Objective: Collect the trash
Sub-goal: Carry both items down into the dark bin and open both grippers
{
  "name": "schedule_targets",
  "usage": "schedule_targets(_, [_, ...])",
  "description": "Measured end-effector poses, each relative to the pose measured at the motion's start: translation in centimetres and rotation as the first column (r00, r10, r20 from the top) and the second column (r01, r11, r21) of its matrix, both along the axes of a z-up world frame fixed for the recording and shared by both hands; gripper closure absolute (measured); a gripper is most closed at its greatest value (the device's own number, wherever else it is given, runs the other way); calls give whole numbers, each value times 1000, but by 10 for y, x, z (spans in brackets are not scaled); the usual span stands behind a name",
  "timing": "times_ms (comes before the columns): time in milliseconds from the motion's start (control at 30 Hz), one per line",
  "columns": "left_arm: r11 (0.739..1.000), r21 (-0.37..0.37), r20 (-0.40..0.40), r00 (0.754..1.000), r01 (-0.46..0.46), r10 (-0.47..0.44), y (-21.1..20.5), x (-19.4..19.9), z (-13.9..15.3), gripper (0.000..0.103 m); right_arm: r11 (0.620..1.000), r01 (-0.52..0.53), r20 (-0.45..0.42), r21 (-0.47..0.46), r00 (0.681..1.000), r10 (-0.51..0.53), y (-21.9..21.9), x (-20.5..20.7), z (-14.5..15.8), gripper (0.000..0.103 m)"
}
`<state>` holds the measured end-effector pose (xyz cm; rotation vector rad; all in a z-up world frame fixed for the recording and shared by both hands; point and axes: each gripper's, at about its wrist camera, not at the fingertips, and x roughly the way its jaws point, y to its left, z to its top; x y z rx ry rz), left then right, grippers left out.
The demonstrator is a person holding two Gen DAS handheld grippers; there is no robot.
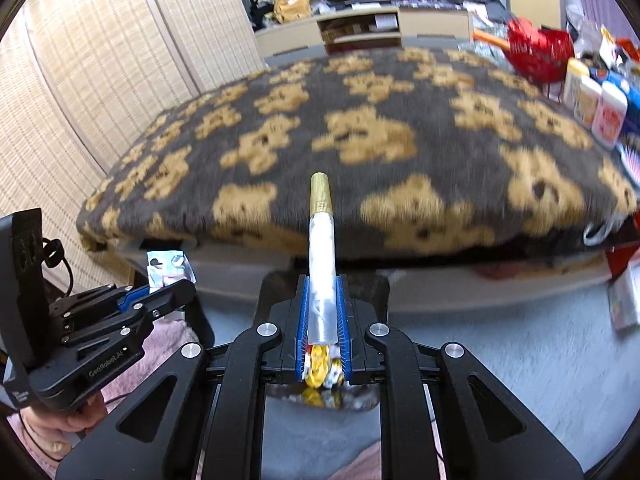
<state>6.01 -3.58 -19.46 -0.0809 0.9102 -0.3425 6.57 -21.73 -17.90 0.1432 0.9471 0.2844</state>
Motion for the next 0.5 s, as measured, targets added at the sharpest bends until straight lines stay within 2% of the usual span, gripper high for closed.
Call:
schedule_targets(300, [1000, 14, -119, 993, -3, 5, -4, 3, -58, 92, 999, 36, -142, 6, 989, -35, 4, -3, -67, 89])
schedule_targets(500, [999, 24, -219, 975, 30, -24, -14, 6, -94, 91, 999, 36, -228, 16, 973, -32, 7, 4, -102, 89])
